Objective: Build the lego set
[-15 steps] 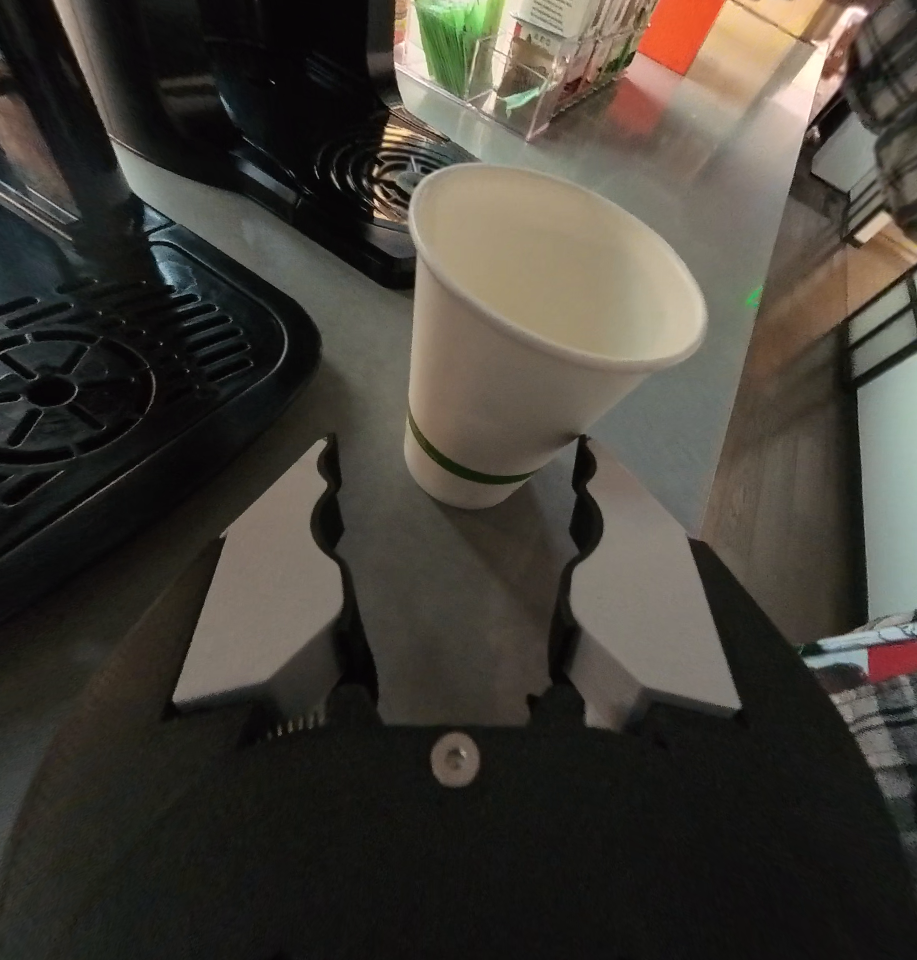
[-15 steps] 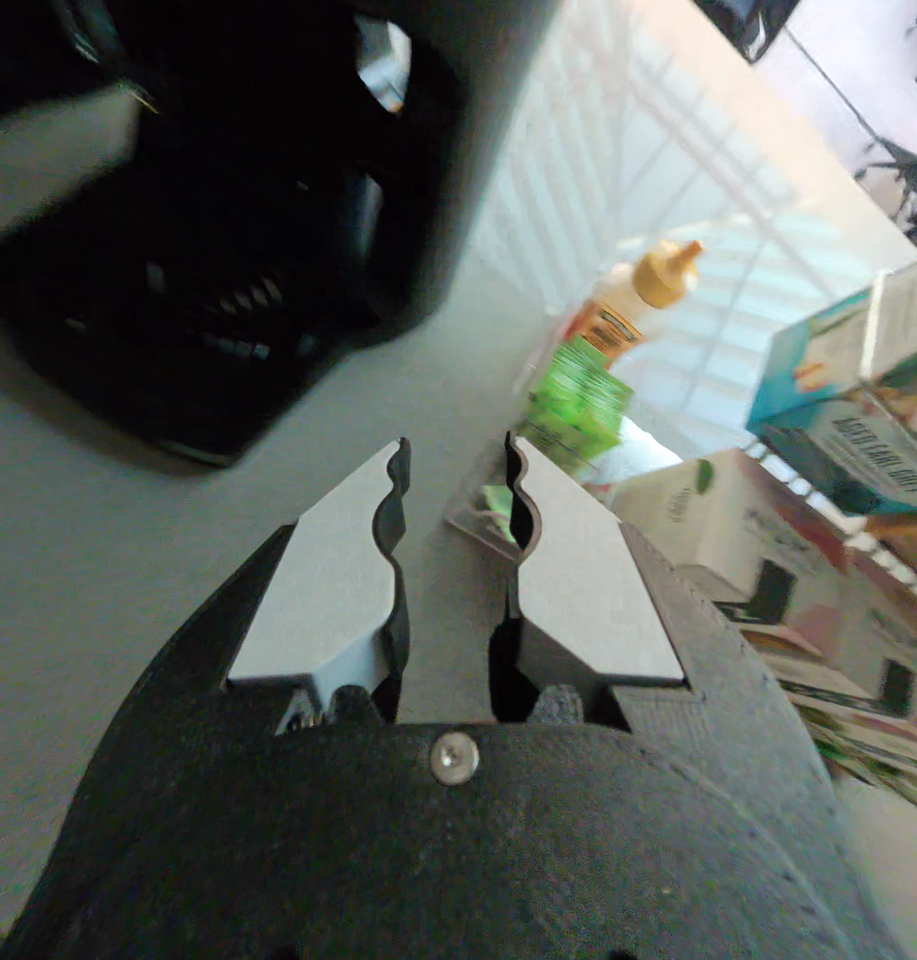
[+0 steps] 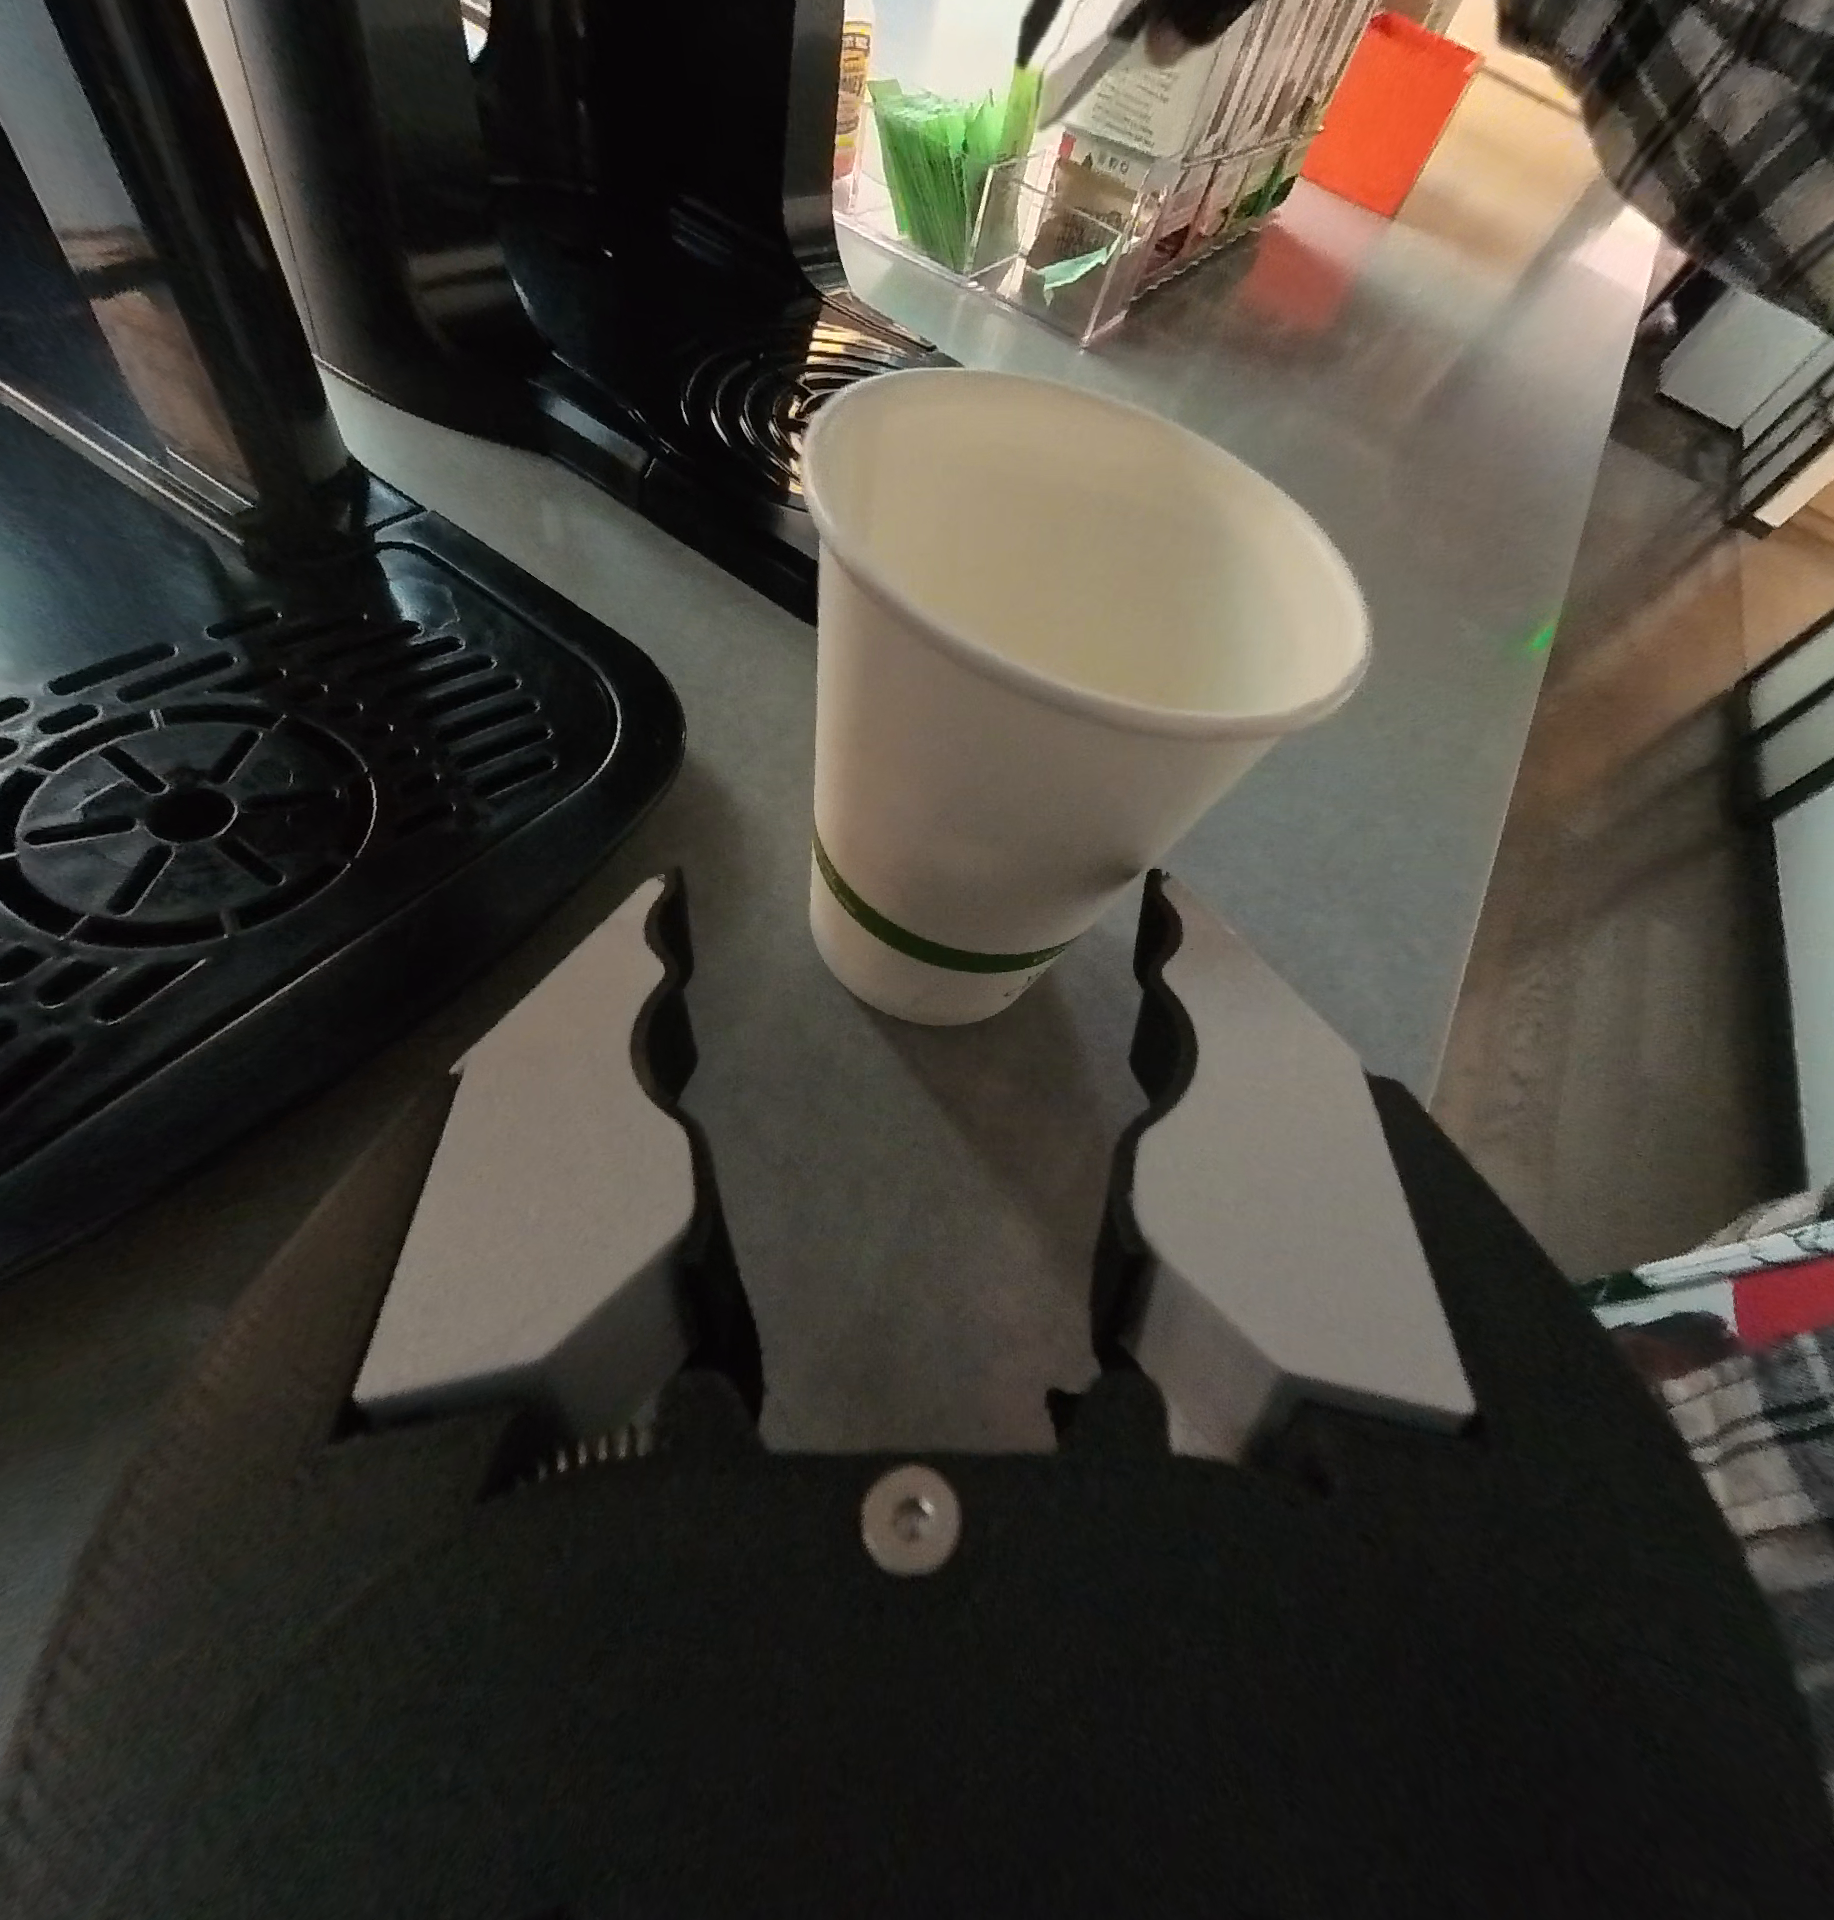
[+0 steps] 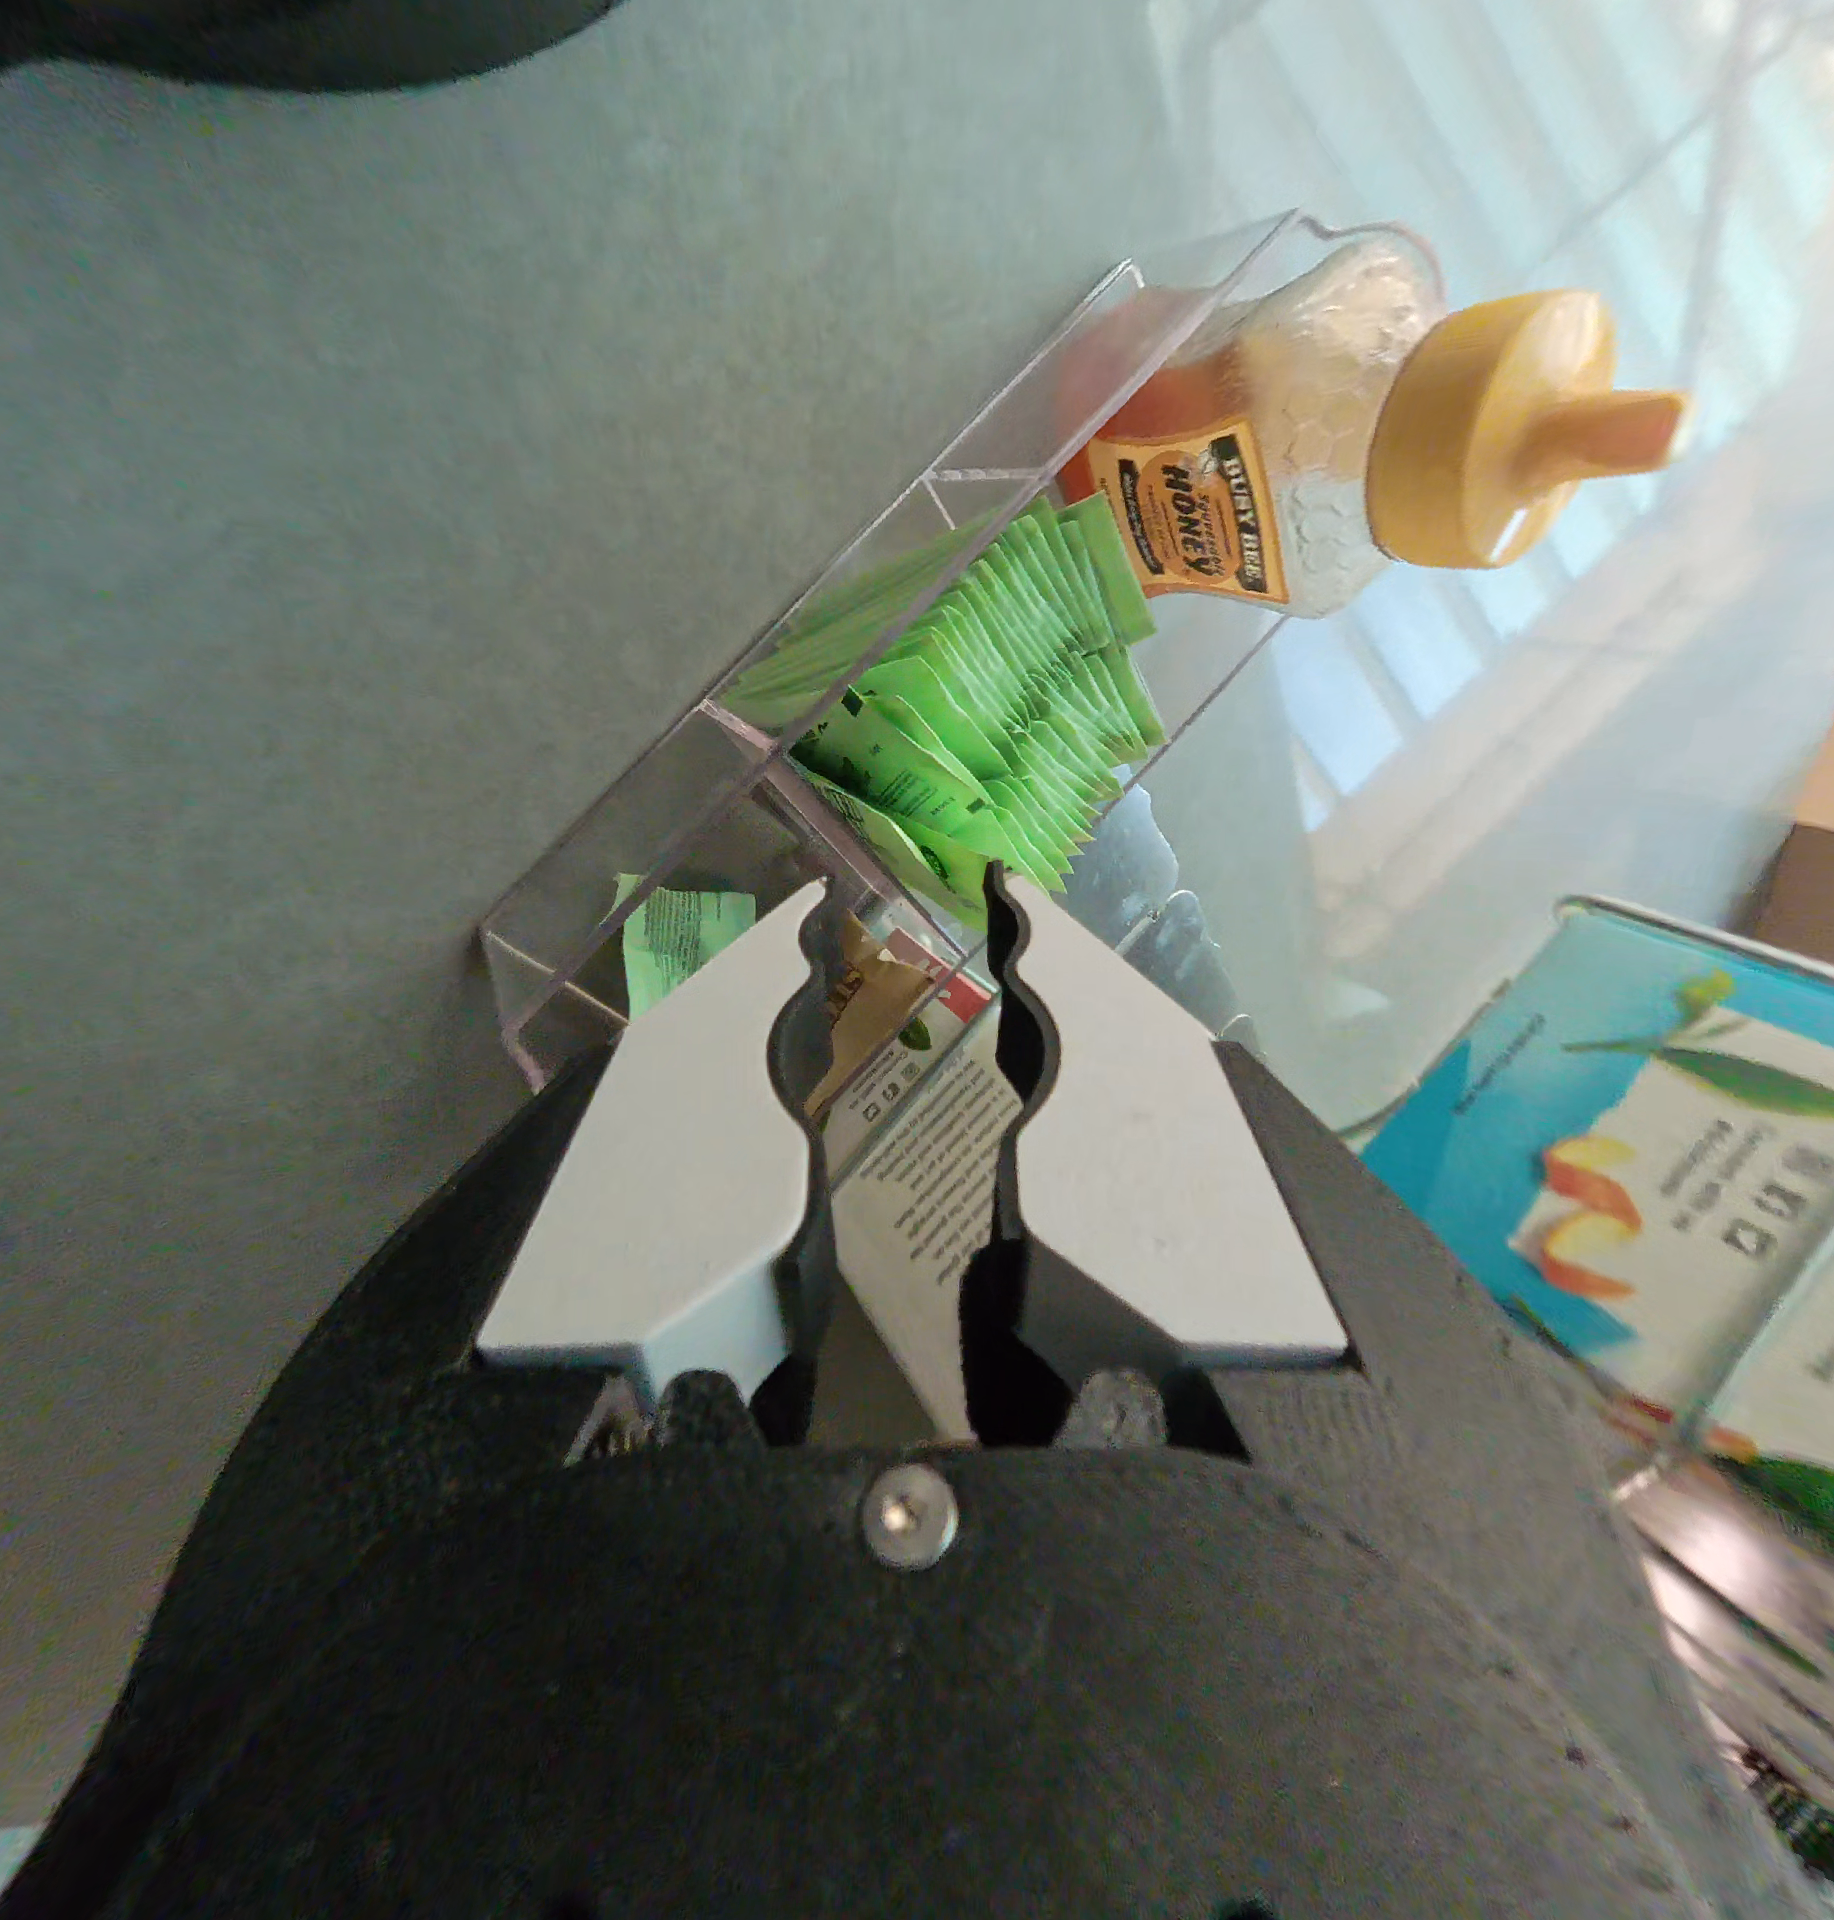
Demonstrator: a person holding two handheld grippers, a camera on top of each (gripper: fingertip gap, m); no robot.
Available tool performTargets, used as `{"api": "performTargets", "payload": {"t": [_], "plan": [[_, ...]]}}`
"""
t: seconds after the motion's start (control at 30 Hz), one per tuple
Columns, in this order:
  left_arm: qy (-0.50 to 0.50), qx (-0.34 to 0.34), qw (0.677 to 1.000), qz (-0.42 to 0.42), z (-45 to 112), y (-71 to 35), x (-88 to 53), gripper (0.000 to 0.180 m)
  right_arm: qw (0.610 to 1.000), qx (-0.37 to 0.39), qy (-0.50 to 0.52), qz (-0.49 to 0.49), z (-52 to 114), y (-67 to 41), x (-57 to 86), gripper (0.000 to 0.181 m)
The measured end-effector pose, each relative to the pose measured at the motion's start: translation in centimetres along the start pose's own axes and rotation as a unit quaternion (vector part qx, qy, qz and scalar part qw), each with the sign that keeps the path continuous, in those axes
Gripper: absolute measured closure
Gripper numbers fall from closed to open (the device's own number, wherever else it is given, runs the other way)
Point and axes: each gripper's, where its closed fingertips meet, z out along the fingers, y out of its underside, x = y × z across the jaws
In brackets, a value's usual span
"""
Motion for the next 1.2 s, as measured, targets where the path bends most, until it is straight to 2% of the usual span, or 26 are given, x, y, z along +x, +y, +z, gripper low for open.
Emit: {"api": "performTargets", "payload": {"t": [0.07, 0.17, 0.4, 0.77, 0.9, 0.97, 1.2], "plan": [[0.001, 0.001, 1.000, -0.001, 0.0, 0.0, 0.0, 0.097, 1.000, -0.009, -0.013, -0.007, 0.8, 0.0, -0.4, 0.161], [0.007, -0.001, 1.000, -0.005, 0.0, 0.0, 0.1, 0.097, 1.000, -0.010, -0.021, -0.012, 1.3, -0.1, -0.6, 0.181], [0.017, -0.001, 1.000, -0.007, 0.0, 0.0, 0.3, 0.097, 0.998, 0.029, -0.040, 0.029, 0.6, -0.6, -0.6, 0.181], [0.026, 0.010, 1.000, -0.012, -0.3, -0.3, 0.4, 0.096, 0.990, 0.109, -0.012, 0.093, -5.7, -0.1, 2.5, 0.181], [0.021, 0.041, 0.999, -0.004, -1.2, -1.1, 0.6, 0.099, 0.979, 0.171, -0.016, 0.108, -10.4, -0.4, 1.7, 0.181], [0.014, 0.051, 0.999, 0.001, -2.2, -1.2, 0.9, 0.102, 0.966, 0.226, -0.029, 0.123, -13.4, -1.0, 0.6, 0.181], [0.013, 0.111, 0.988, 0.104, -6.7, -7.4, 6.6, 0.128, 0.875, 0.439, -0.123, 0.166, -24.4, -4.3, -7.6, 0.181]]}}
